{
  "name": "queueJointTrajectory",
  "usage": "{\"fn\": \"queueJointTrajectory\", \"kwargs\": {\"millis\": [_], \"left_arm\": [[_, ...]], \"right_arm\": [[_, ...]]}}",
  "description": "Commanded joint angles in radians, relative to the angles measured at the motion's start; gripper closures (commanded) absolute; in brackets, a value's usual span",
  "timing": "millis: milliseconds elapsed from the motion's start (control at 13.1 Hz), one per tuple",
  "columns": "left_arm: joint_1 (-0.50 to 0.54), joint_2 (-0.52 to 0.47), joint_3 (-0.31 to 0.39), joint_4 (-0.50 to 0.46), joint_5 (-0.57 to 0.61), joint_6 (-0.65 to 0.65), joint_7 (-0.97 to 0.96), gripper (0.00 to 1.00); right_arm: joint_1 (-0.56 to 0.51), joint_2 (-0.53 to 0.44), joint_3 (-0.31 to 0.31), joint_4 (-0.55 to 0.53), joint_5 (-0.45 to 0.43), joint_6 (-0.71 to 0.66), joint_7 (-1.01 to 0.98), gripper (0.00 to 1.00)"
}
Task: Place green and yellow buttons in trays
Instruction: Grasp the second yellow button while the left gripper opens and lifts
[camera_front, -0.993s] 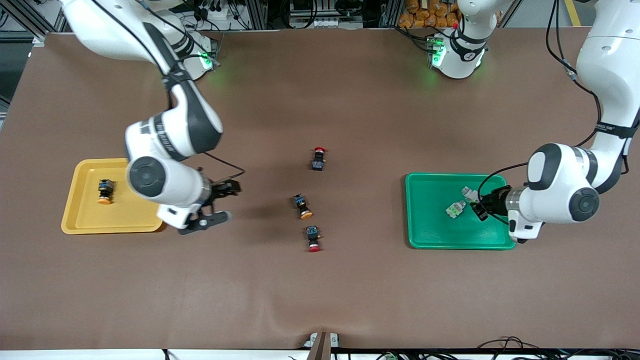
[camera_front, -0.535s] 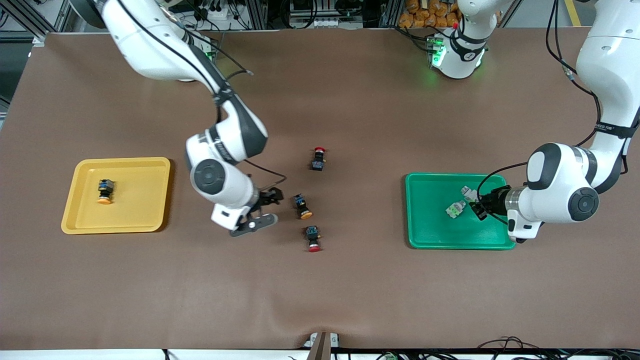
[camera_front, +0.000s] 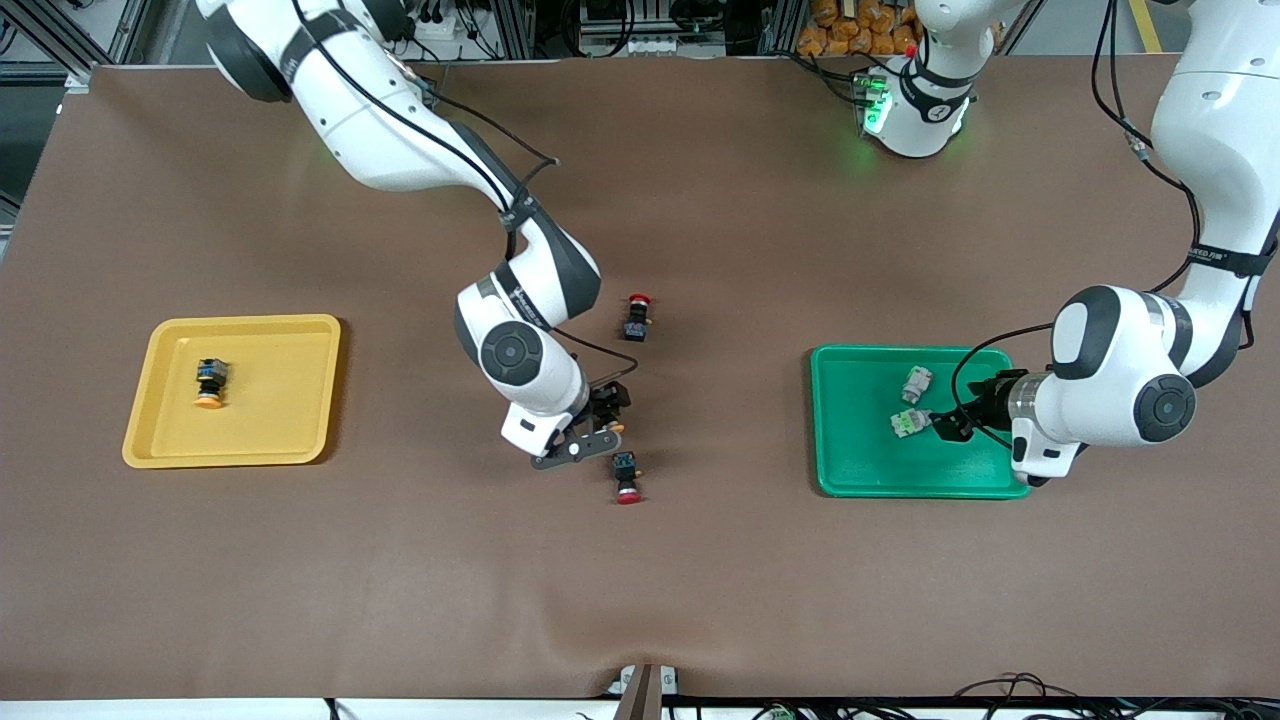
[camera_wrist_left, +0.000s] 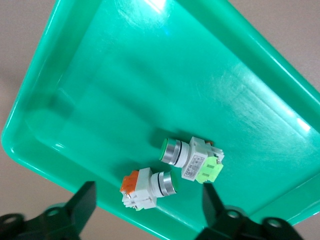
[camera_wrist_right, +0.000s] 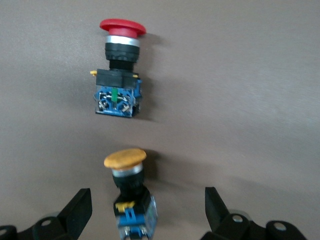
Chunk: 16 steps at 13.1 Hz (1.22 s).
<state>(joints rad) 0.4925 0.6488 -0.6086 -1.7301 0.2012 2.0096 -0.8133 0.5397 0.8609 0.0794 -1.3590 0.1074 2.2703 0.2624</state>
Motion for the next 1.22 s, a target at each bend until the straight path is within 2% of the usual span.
{"fn": "queueJointTrajectory", "kwargs": {"millis": [0,305,382,458,611,687,764,840,993,1145], "left_arm": [[0.000,-0.027,-0.005,-0.016,0.011,-0.009,0.006,0.00],[-0.002,-0.029,-0.031,-0.014,0.003,-0.037,-0.009,0.00],[0.000,-0.029,-0.040,-0.013,0.001,-0.037,-0.012,0.00],[0.001,-0.034,-0.042,-0.013,0.001,-0.040,-0.010,0.00],[0.003,-0.058,-0.043,-0.011,0.003,-0.081,-0.006,0.00],[0.001,-0.073,-0.043,-0.003,0.001,-0.098,0.003,0.00],[0.001,-0.074,-0.048,0.015,0.000,-0.112,-0.001,0.00],[0.003,-0.072,-0.056,0.024,-0.011,-0.127,-0.003,0.00],[0.001,-0.074,-0.056,0.049,-0.017,-0.150,-0.004,0.00],[0.003,-0.077,-0.063,0.096,-0.017,-0.236,-0.003,0.00]], "right_arm": [[0.045,0.053,-0.013,0.052,0.006,0.029,0.055,0.00],[0.065,0.056,-0.016,0.038,0.002,0.029,0.067,0.00],[0.068,0.056,-0.020,0.029,0.002,0.031,0.067,0.05],[0.068,0.056,-0.021,0.028,-0.012,0.029,0.058,0.20],[0.053,0.056,-0.021,0.024,-0.107,0.029,0.052,0.35],[0.052,0.056,-0.021,0.020,-0.118,0.029,0.054,0.68],[0.055,0.056,-0.021,0.018,-0.112,0.028,0.067,0.96],[0.051,0.055,-0.020,0.020,-0.104,0.023,0.067,1.00],[0.048,0.037,-0.020,0.020,-0.101,0.003,0.083,1.00],[0.027,0.009,-0.018,0.032,-0.098,-0.093,0.087,1.00]]}}
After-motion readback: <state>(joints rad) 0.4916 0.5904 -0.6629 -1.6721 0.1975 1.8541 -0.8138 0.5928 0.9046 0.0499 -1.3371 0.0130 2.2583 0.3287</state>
